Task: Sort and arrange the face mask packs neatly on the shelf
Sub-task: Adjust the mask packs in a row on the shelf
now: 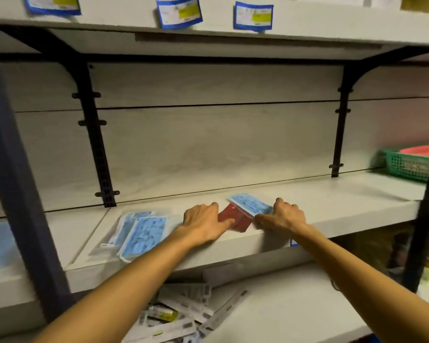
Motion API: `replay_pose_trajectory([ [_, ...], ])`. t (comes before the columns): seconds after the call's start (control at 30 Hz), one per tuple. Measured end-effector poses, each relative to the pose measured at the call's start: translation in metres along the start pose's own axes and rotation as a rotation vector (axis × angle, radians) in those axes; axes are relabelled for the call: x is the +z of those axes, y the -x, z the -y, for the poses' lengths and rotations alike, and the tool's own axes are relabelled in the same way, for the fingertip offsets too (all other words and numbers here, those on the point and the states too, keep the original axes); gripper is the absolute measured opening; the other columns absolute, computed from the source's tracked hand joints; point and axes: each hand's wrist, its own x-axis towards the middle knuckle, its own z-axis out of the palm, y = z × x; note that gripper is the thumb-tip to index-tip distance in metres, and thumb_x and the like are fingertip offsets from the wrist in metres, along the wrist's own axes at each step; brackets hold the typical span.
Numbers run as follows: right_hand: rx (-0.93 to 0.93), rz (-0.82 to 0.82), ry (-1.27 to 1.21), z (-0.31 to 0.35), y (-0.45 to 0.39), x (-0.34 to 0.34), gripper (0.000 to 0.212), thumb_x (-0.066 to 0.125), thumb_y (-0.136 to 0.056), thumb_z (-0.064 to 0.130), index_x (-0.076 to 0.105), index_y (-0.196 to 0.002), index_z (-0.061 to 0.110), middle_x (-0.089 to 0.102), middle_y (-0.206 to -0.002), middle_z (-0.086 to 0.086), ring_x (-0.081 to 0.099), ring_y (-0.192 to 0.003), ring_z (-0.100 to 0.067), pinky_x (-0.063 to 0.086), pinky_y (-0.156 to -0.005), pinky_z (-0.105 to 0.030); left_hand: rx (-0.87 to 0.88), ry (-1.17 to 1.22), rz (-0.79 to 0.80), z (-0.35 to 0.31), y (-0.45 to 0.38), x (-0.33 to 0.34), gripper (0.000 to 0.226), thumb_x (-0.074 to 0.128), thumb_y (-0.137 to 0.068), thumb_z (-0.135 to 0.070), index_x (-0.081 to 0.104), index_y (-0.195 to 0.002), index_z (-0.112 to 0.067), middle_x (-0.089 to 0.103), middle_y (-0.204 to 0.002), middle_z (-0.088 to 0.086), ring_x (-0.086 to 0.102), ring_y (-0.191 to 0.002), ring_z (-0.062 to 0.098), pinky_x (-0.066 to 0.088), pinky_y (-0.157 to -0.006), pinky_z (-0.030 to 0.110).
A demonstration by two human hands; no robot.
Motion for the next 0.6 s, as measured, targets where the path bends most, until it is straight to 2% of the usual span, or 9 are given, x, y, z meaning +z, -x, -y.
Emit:
replay_pose_trajectory([
  [0.13, 0.007, 0.005, 0.014, 0.0, -0.013, -0.006, 0.056, 0.069, -0.074, 0.059, 0.049, -0.108, 0.019, 0.054, -0.101, -0.005, 0.045, -0.094, -0.025, 0.039, -0.077, -0.035, -0.063, 0.107, 0.007, -0.01, -0.007, -0.003, 0.051, 0.066, -0.088, -0.043, 0.052, -0.13, -0.018, 0.067, -0.119, 0.006, 0.063, -0.108, 0.03, 0.051, -0.086, 0.039],
  [0.27, -0.043, -0.029, -0.074, -0.003, -0.018, -0.009, 0.037, 0.07, -0.085, 0.039, 0.065, -0.112, 0.015, 0.067, -0.108, -0.007, 0.055, -0.093, -0.025, 0.044, -0.075, -0.031, -0.136, 0.291, 0.029, -0.009, -0.007, -0.012, 0.045, 0.067, -0.08, -0.022, 0.056, -0.124, -0.02, 0.066, -0.115, 0.003, 0.061, -0.106, 0.028, 0.053, -0.089, 0.041],
  [0.37, -0.105, -0.092, -0.078, -0.007, -0.016, -0.005, 0.023, 0.066, -0.089, 0.028, 0.076, -0.106, 0.015, 0.073, -0.098, -0.008, 0.062, -0.084, -0.025, 0.047, -0.068, -0.029, -0.166, 0.423, -0.01, -0.001, -0.003, -0.012, 0.029, 0.065, -0.077, -0.016, 0.074, -0.103, -0.025, 0.072, -0.099, -0.003, 0.065, -0.093, 0.021, 0.057, -0.079, 0.036],
  [0.43, -0.13, -0.129, -0.062, -0.009, -0.013, -0.005, 0.02, 0.065, -0.089, 0.025, 0.078, -0.101, 0.016, 0.074, -0.095, -0.009, 0.063, -0.083, -0.028, 0.048, -0.067, -0.03, -0.213, 0.54, -0.065, 0.007, 0.002, -0.015, 0.019, 0.067, -0.079, -0.011, 0.077, -0.089, -0.024, 0.074, -0.086, -0.005, 0.067, -0.078, 0.017, 0.058, -0.07, 0.033],
  [0.53, -0.196, -0.186, -0.069, -0.012, -0.01, -0.005, 0.02, 0.061, -0.089, 0.02, 0.08, -0.096, 0.018, 0.075, -0.099, -0.01, 0.063, -0.093, -0.034, 0.051, -0.073, -0.035, -0.276, 0.687, -0.141, 0.023, 0.012, -0.026, 0.015, 0.073, -0.083, -0.011, 0.073, -0.078, -0.025, 0.077, -0.086, -0.004, 0.074, -0.08, 0.022, 0.062, -0.077, 0.039],
  [0.6, -0.239, -0.227, -0.166, -0.008, -0.005, -0.005, 0.02, 0.061, -0.088, 0.023, 0.079, -0.095, 0.018, 0.073, -0.102, -0.011, 0.06, -0.095, -0.036, 0.049, -0.074, -0.037, -0.307, 0.809, -0.174, 0.036, 0.021, -0.036, 0.018, 0.075, -0.083, -0.007, 0.072, -0.078, -0.024, 0.077, -0.086, -0.001, 0.075, -0.084, 0.026, 0.062, -0.081, 0.044],
])
